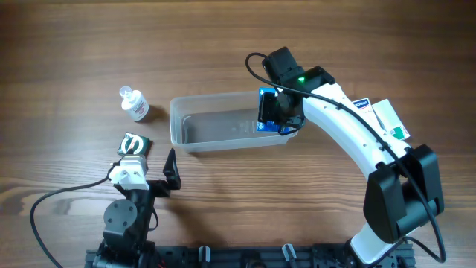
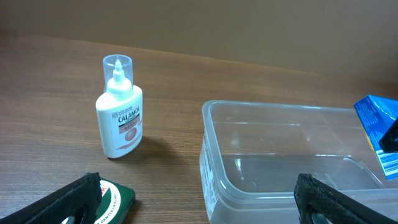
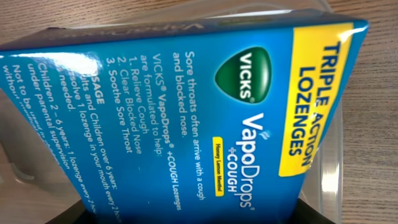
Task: Pack container
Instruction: 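Lower the Vicks box into the container's right end and release, then move the right gripper back and grasp the white Hansaplast box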
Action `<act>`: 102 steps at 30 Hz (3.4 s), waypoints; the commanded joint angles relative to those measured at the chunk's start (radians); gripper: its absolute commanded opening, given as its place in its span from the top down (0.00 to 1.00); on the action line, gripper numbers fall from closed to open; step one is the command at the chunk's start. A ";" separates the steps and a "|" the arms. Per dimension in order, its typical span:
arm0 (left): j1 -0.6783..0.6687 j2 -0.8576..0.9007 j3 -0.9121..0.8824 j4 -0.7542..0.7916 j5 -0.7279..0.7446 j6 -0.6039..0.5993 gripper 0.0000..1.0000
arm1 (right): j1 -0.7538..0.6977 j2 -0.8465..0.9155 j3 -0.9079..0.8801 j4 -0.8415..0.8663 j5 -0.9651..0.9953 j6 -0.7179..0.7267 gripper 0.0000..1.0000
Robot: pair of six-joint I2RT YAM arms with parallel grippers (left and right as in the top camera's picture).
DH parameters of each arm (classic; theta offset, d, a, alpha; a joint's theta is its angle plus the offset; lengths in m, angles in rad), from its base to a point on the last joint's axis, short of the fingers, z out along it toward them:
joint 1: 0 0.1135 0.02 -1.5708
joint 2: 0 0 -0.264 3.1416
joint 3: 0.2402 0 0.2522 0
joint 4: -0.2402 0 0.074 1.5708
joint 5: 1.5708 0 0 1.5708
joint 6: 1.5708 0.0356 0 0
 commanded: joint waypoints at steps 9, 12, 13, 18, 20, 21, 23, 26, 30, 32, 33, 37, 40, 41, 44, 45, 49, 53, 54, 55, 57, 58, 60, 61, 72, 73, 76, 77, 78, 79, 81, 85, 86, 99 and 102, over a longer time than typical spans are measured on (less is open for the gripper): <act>-0.007 -0.001 -0.002 -0.001 -0.016 -0.002 0.00 | 0.000 -0.094 0.004 -0.042 0.024 -0.171 0.45; -0.007 -0.001 -0.002 -0.001 -0.016 -0.002 0.00 | 0.000 -0.094 0.004 -0.051 0.025 -0.225 0.43; -0.007 -0.001 -0.002 -0.001 -0.016 -0.002 0.00 | 0.000 -0.094 0.004 -0.055 0.024 -0.225 0.42; -0.007 -0.001 -0.002 -0.001 -0.016 -0.002 0.00 | 0.000 -0.092 0.003 -0.062 0.019 -0.216 0.41; -0.007 -0.001 -0.001 -0.001 -0.016 -0.002 0.00 | 0.000 -0.091 0.003 -0.063 0.020 -0.212 0.41; -0.007 -0.001 -0.002 -0.001 -0.016 -0.002 0.00 | 0.000 -0.091 0.003 -0.063 0.020 -0.211 0.40; -0.007 -0.001 -0.002 -0.001 -0.016 -0.002 0.00 | 0.000 -0.090 0.003 -0.064 0.020 -0.198 0.39; -0.007 -0.001 -0.002 -0.001 -0.016 -0.002 0.00 | 0.000 -0.083 0.003 -0.067 0.017 -0.177 0.39; -0.007 -0.001 -0.002 -0.001 -0.016 -0.002 0.00 | 0.000 -0.063 0.003 -0.089 0.017 -0.138 0.38; -0.007 -0.001 -0.002 -0.001 -0.016 -0.002 0.00 | 0.000 -0.051 0.003 -0.092 0.018 -0.138 0.37; -0.007 -0.001 -0.002 -0.001 -0.016 -0.002 0.00 | 0.000 -0.046 0.003 -0.093 0.018 -0.138 0.37; -0.007 -0.001 -0.002 -0.001 -0.016 -0.002 0.00 | 0.000 -0.025 0.003 -0.098 0.017 -0.139 0.37; -0.007 -0.001 -0.002 -0.001 -0.016 -0.002 0.00 | 0.000 -0.012 0.003 -0.099 0.017 -0.139 0.36; -0.007 -0.001 -0.002 -0.001 -0.016 -0.002 0.00 | 0.000 -0.008 0.003 -0.100 0.017 -0.139 0.36; -0.007 -0.001 -0.002 -0.001 -0.016 -0.002 0.00 | 0.000 0.008 0.003 -0.103 0.017 -0.139 0.32; -0.007 -0.001 -0.002 -0.001 -0.016 -0.002 0.00 | 0.000 0.012 0.003 -0.105 0.017 -0.139 0.32; -0.007 -0.001 -0.002 -0.001 -0.016 -0.002 0.00 | 0.000 0.023 0.003 -0.107 0.021 -0.142 0.26; -0.007 -0.001 -0.002 -0.001 -0.016 -0.002 0.00 | 0.000 0.000 0.016 -0.101 0.079 -0.141 0.18; -0.007 -0.001 -0.002 -0.001 -0.016 -0.002 0.00 | 0.000 -0.010 0.024 -0.101 0.082 -0.142 0.17; -0.007 -0.001 -0.002 -0.001 -0.016 -0.002 0.00 | 0.000 -0.027 0.045 -0.108 0.081 -0.142 0.16; -0.007 -0.001 -0.002 -0.001 -0.016 -0.002 0.00 | 0.000 -0.047 0.081 -0.126 0.082 -0.143 0.15; -0.007 -0.001 -0.002 -0.001 -0.016 -0.002 0.00 | 0.000 -0.054 0.097 -0.134 0.082 -0.143 0.15; -0.007 -0.001 -0.002 -0.001 -0.016 -0.002 0.00 | 0.000 -0.074 0.138 -0.150 0.082 -0.156 0.15; -0.007 -0.001 -0.002 -0.001 -0.016 -0.002 0.00 | 0.000 -0.083 0.152 -0.154 0.082 -0.163 0.15; -0.007 -0.001 -0.002 -0.001 -0.016 -0.002 0.00 | -0.121 -0.226 0.269 -0.244 0.175 -0.141 0.01; -0.007 -0.001 -0.002 -0.001 -0.016 -0.002 0.00 | -0.160 -0.237 0.269 -0.248 0.175 -0.142 0.00; -0.007 -0.001 -0.002 -0.001 -0.016 -0.002 0.00 | -0.283 -0.245 0.267 -0.261 0.163 -0.161 0.01; -0.007 -0.001 -0.002 -0.001 -0.016 -0.002 0.00 | -0.311 -0.242 0.264 -0.260 0.148 -0.186 0.00; -0.007 -0.001 -0.002 -0.001 -0.016 -0.002 0.00 | -0.353 -0.235 0.258 -0.260 0.120 -0.240 0.00; -0.007 -0.001 -0.002 -0.001 -0.016 -0.002 0.00 | -0.381 -0.225 0.250 -0.260 0.097 -0.294 0.00; -0.007 -0.001 -0.002 -0.001 -0.016 -0.002 0.00 | -0.434 -0.198 0.222 -0.259 0.088 -0.427 0.00; -0.007 -0.001 -0.002 -0.001 -0.016 -0.002 0.00 | -0.475 -0.143 0.179 -0.222 0.088 -0.589 0.00; -0.007 -0.001 -0.002 -0.001 -0.016 -0.002 0.00 | -0.483 -0.128 0.171 -0.208 0.089 -0.611 0.00; -0.007 -0.001 -0.002 -0.001 -0.016 -0.002 0.00 | -0.573 0.130 0.163 -0.158 0.130 -0.703 0.01; -0.007 -0.001 -0.002 -0.001 -0.016 -0.002 0.00 | -0.574 0.195 0.163 -0.164 0.130 -0.719 0.01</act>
